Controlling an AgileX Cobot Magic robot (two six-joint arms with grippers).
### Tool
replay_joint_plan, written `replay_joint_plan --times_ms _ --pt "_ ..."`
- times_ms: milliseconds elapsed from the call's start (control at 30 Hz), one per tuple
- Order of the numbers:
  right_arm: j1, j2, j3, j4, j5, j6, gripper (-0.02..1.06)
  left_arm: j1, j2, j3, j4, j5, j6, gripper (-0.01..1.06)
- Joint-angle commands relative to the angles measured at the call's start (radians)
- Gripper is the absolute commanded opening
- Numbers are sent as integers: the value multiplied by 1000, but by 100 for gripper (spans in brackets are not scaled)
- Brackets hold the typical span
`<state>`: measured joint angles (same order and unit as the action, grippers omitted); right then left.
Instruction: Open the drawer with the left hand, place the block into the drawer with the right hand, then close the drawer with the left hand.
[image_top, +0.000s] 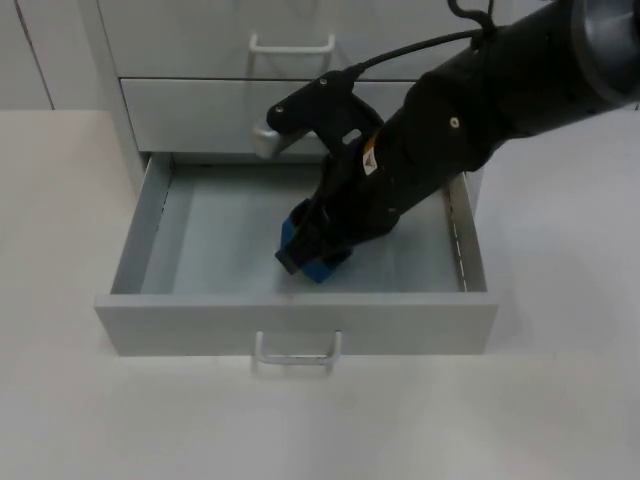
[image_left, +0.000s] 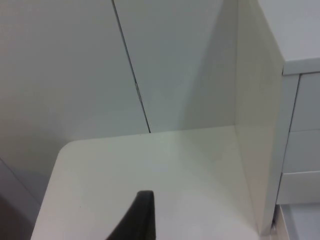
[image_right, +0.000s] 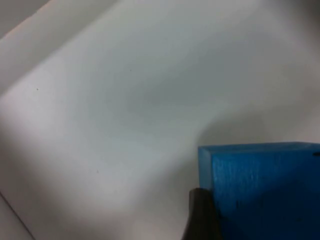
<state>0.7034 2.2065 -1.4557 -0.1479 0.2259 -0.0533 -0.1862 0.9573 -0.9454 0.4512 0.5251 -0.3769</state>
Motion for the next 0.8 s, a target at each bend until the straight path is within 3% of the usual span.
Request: replay_joint_plan --times_ms 0,433,533,567,700,767 --pt "5 4 -14 2 1 12 0 -1 2 4 10 -4 -2 105" --pt "3 5 -16 -4 6 18 0 -1 2 4 10 -4 -2 105" --pt "3 5 -16 -4 2 18 14 -1 2 4 10 1 -2 105" --pt "3 5 -16 -4 2 18 14 -1 2 4 10 1 -2 105" --pt "3 5 -16 -4 -8 18 50 -1 2 4 10 6 -2 105" --pt "3 5 -16 -4 -8 18 81 -1 2 4 10 10 -2 105"
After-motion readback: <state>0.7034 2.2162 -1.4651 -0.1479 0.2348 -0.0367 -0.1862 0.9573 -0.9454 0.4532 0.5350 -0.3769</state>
